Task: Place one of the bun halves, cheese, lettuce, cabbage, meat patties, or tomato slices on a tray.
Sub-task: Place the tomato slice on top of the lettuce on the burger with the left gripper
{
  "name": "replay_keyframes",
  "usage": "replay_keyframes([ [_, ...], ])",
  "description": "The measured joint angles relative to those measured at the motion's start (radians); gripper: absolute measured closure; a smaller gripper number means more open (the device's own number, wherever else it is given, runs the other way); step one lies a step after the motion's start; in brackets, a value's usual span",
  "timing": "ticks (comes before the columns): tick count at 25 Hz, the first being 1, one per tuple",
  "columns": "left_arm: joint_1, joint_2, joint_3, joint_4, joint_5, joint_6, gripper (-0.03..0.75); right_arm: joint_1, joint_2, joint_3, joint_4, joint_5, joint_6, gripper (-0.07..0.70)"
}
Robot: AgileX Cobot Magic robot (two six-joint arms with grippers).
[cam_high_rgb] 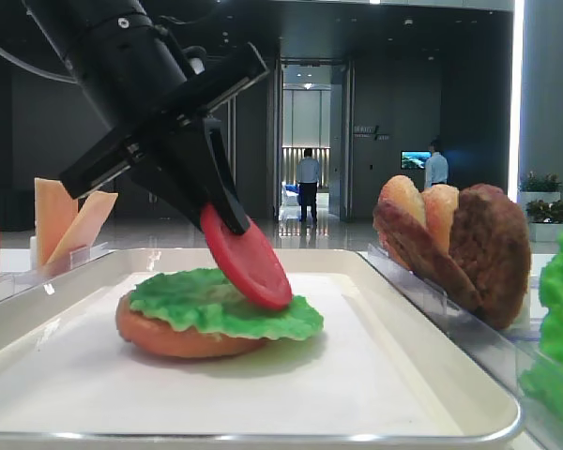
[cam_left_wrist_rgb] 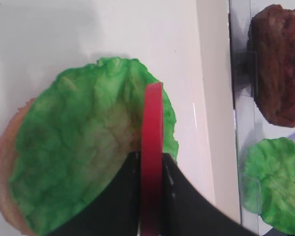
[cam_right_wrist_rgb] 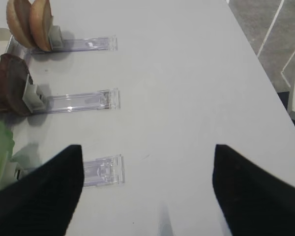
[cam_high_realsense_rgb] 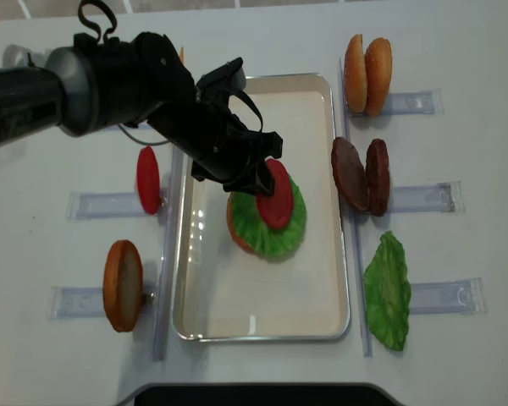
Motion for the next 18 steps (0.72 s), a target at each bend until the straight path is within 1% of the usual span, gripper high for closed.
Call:
replay_keyframes([
  [13,0.0,-0.004,0.0,-0.001,0.007,0.015,0.662,0.0,0.0,0.0,0.0,0.0,0.0,0.113],
  [18,0.0,-0.009,0.0,-0.001,0.024,0.016,0.662,0.0,0.0,0.0,0.0,0.0,0.0,0.113],
])
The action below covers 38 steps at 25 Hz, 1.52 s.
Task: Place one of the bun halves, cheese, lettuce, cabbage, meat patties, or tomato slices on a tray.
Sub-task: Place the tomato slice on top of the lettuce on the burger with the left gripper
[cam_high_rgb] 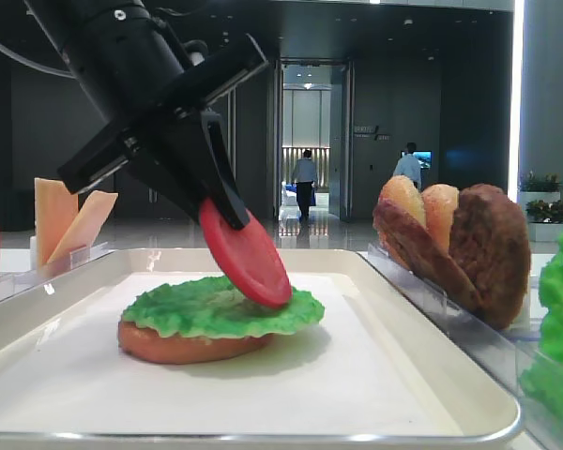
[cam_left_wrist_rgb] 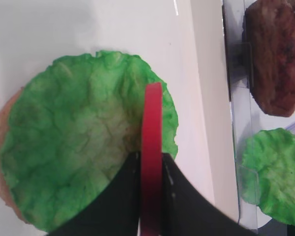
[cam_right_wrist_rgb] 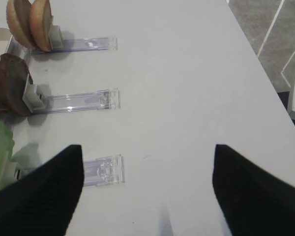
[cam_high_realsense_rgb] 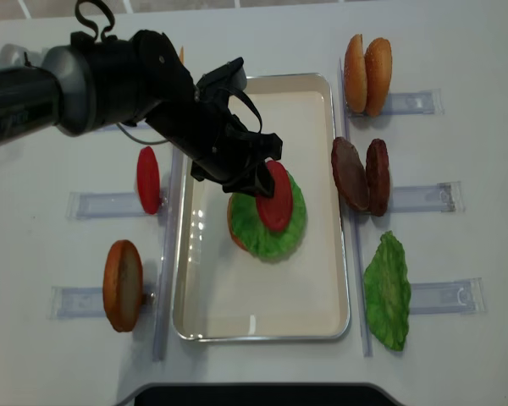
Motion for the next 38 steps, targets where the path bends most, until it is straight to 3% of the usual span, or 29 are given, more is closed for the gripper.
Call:
replay_keyframes([
  [22,0.0,-0.014,0.0,0.055,0.02,0.001,0.652,0.0,0.0,0.0,0.0,0.0,0.0,0.113],
  [28,0.0,-0.014,0.0,0.081,0.028,-0.001,0.534,0.0,0.0,0.0,0.0,0.0,0.0,0.113],
  [35,0.0,-0.015,0.0,0.155,0.042,-0.036,0.472,0.0,0.0,0.0,0.0,0.0,0.0,0.113],
  [38,0.0,-0.026,0.0,0.212,0.049,-0.075,0.379,0.0,0.0,0.0,0.0,0.0,0.0,0.113],
])
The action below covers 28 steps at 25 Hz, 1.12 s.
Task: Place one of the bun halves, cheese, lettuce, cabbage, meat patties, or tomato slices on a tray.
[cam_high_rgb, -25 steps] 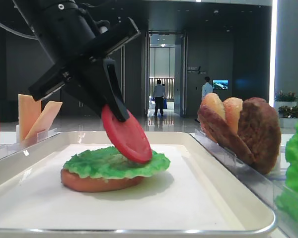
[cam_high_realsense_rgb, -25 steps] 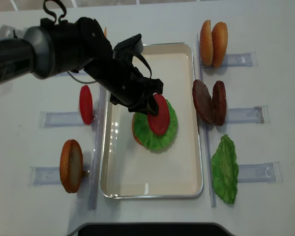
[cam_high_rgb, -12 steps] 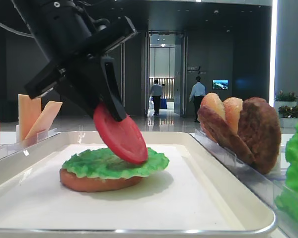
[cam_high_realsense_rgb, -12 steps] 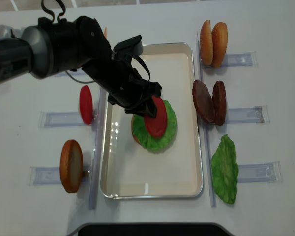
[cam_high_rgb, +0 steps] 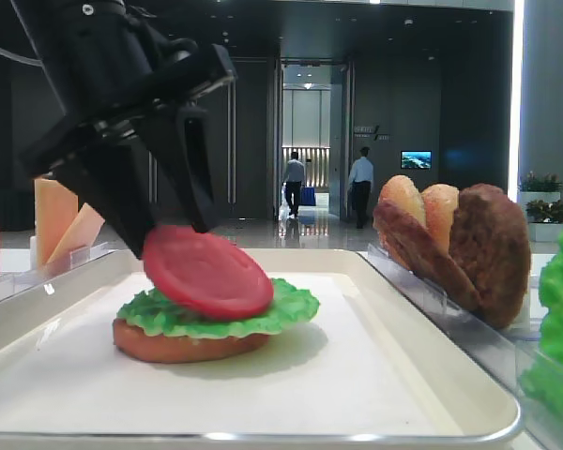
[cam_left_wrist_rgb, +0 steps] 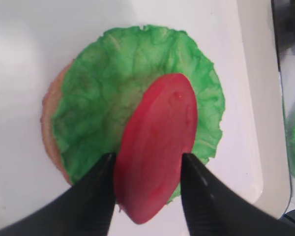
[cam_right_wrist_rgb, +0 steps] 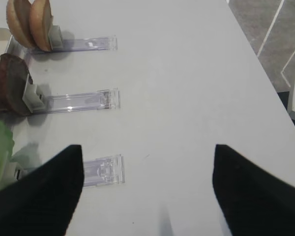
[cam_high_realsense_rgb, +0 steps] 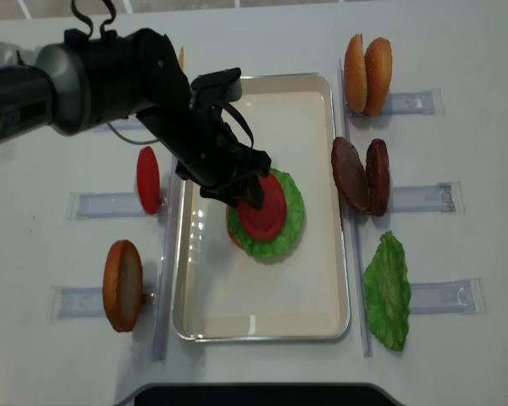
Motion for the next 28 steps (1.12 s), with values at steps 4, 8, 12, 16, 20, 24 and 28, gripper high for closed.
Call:
replay_keyframes([
  [4,0.01,-0.042,-0.006,0.108,0.017,-0.084,0.281,0.0,0.0,0.0,0.0,0.0,0.0,0.113],
  [8,0.051,-0.106,-0.032,0.17,0.075,-0.129,0.248,0.0,0.0,0.0,0.0,0.0,0.0,0.113],
  [12,0.069,-0.155,-0.064,0.188,0.102,-0.136,0.232,0.0,0.0,0.0,0.0,0.0,0.0,0.113],
  [16,0.069,-0.168,-0.12,0.193,0.14,-0.153,0.164,0.0,0.0,0.0,0.0,0.0,0.0,0.113],
  [20,0.069,-0.168,-0.183,0.248,0.196,-0.205,0.141,0.0,0.0,0.0,0.0,0.0,0.0,0.113],
  [24,0.069,-0.168,-0.223,0.323,0.249,-0.269,0.139,0.0,0.0,0.0,0.0,0.0,0.0,0.113],
  [28,0.084,-0.168,-0.229,0.487,0.304,-0.377,0.139,0.0,0.0,0.0,0.0,0.0,0.0,0.113],
])
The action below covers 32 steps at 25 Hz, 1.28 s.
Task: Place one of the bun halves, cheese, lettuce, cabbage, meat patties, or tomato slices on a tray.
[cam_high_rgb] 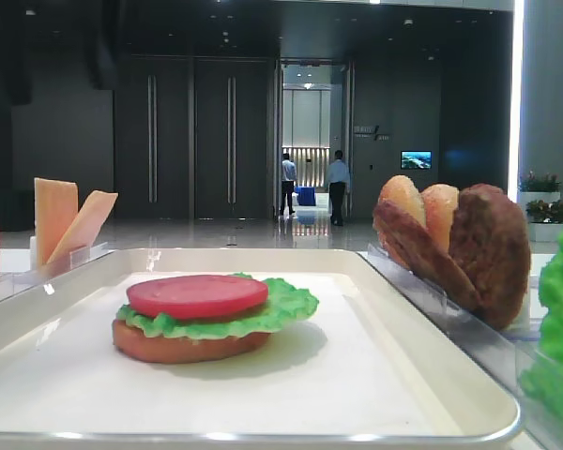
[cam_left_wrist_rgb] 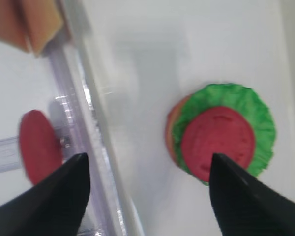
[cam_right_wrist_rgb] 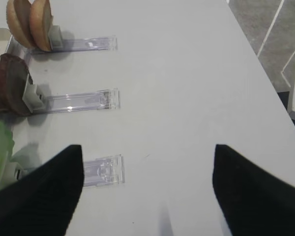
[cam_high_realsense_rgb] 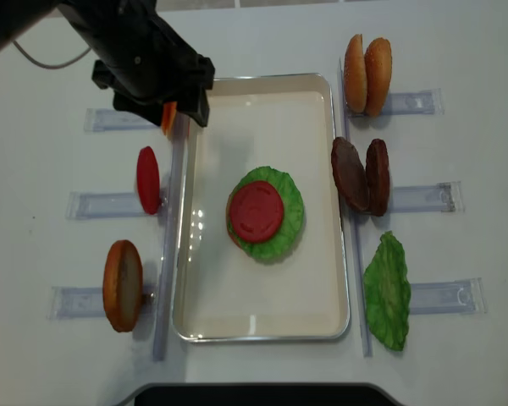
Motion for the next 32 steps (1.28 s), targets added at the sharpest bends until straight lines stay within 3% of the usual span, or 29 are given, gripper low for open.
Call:
replay_keyframes([
  [7,0.195,0.0,-0.072,0.148,0.134,0.019,0.139,0.0,0.0,0.0,0.0,0.0,0.0,0.113],
  [12,0.317,0.0,-0.079,0.162,0.166,0.084,0.139,0.0,0.0,0.0,0.0,0.0,0.0,0.113],
  [16,0.348,-0.016,-0.065,0.176,0.172,0.119,0.139,0.0,0.0,0.0,0.0,0.0,0.0,0.113],
  [20,0.349,-0.129,0.06,0.176,0.144,0.113,0.139,0.0,0.0,0.0,0.0,0.0,0.0,0.113],
  [32,0.349,-0.678,0.633,0.189,0.101,0.107,0.139,0.0,0.0,0.0,0.0,0.0,0.0,0.113],
])
